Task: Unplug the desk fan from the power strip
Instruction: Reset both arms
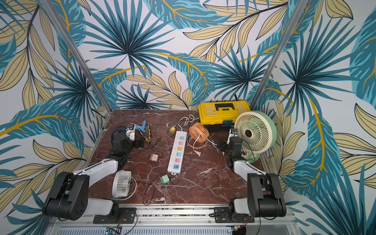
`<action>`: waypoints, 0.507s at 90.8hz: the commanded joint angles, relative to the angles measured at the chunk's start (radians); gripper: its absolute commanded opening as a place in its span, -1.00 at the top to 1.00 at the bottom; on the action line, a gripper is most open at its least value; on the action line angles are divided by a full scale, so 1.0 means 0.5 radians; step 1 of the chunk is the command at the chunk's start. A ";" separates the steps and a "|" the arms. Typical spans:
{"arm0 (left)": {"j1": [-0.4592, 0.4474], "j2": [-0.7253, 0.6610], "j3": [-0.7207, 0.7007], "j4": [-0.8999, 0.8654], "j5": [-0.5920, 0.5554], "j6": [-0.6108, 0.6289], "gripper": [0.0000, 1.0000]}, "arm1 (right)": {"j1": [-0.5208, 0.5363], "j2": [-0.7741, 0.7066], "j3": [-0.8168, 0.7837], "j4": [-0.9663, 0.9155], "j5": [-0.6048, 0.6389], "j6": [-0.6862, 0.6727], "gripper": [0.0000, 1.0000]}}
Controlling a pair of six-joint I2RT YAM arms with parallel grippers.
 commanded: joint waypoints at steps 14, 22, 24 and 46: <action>0.079 0.189 -0.071 0.580 0.165 0.033 -1.00 | -0.010 0.087 -0.087 0.374 0.017 -0.101 -0.99; 0.087 0.366 -0.080 0.761 0.258 -0.015 -1.00 | 0.020 0.119 -0.129 0.471 0.017 -0.143 -0.99; 0.085 0.412 -0.073 0.770 0.289 -0.023 -1.00 | 0.030 0.127 -0.152 0.533 0.029 -0.154 -0.99; 0.083 0.442 -0.056 0.757 0.239 -0.066 -1.00 | 0.160 0.239 -0.278 0.843 0.085 -0.292 -0.99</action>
